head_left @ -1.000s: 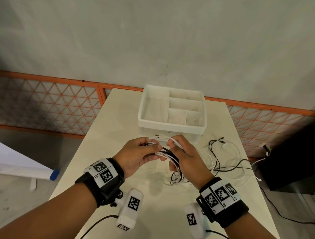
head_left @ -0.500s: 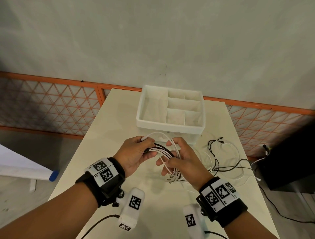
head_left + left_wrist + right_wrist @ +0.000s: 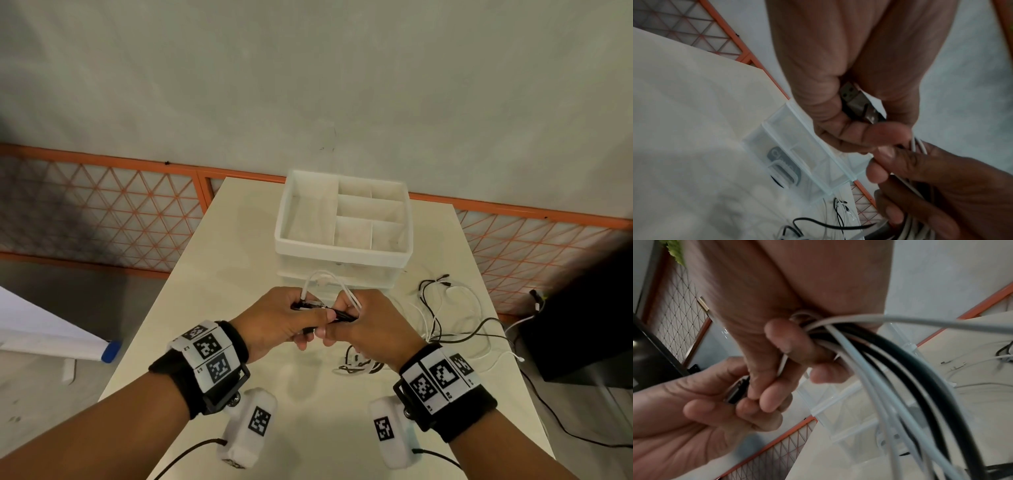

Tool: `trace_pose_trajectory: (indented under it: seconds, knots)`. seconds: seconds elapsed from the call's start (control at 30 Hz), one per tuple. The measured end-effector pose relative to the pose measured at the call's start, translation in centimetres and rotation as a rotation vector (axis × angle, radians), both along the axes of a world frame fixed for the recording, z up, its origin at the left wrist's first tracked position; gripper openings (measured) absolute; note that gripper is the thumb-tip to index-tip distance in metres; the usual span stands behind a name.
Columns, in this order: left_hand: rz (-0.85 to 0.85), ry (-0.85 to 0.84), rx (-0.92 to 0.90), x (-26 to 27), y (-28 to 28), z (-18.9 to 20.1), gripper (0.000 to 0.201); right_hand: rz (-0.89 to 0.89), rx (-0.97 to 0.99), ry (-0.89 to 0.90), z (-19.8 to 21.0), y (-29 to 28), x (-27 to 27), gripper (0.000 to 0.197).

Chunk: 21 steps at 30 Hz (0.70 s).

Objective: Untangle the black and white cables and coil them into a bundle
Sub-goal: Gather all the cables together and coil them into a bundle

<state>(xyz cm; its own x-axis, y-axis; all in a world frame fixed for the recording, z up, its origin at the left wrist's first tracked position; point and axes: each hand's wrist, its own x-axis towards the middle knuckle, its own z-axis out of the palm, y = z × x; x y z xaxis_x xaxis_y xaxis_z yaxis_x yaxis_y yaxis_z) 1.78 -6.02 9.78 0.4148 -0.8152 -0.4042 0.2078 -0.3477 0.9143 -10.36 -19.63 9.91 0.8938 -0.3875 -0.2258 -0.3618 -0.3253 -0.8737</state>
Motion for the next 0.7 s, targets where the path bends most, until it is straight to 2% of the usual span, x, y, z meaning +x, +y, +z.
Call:
trace_pose_trajectory:
  seconds: [0.1,0.2,0.3,0.4,0.6,0.7]
  knots:
    - [0.055,-0.035,0.005,-0.2,-0.2,-0.3,0.014,-0.011,-0.007,-0.023,-0.4,-0.3,0.1,0.026]
    - [0.146,-0.001,-0.006,0.1,-0.4,-0.4,0.007,-0.026,0.088,-0.064,-0.4,-0.1,0.0,0.038]
    - [0.175,0.126,-0.038,0.3,-0.3,-0.6,0.013,-0.089,0.169,-0.158,0.2,0.4,-0.1,0.026]
    - [0.238,0.276,-0.047,0.4,-0.3,-1.2,0.016,-0.076,0.212,-0.230,-0.1,0.4,-0.3,0.033]
    - [0.316,0.577,-0.126,1.1,0.5,-1.7,0.032,0.017,0.300,-0.184,-0.5,-0.2,-0.6,0.030]
    - [0.274,0.621,-0.174,1.5,0.7,-1.5,0.045,0.020,0.308,-0.149,-0.7,-0.3,-0.5,0.026]
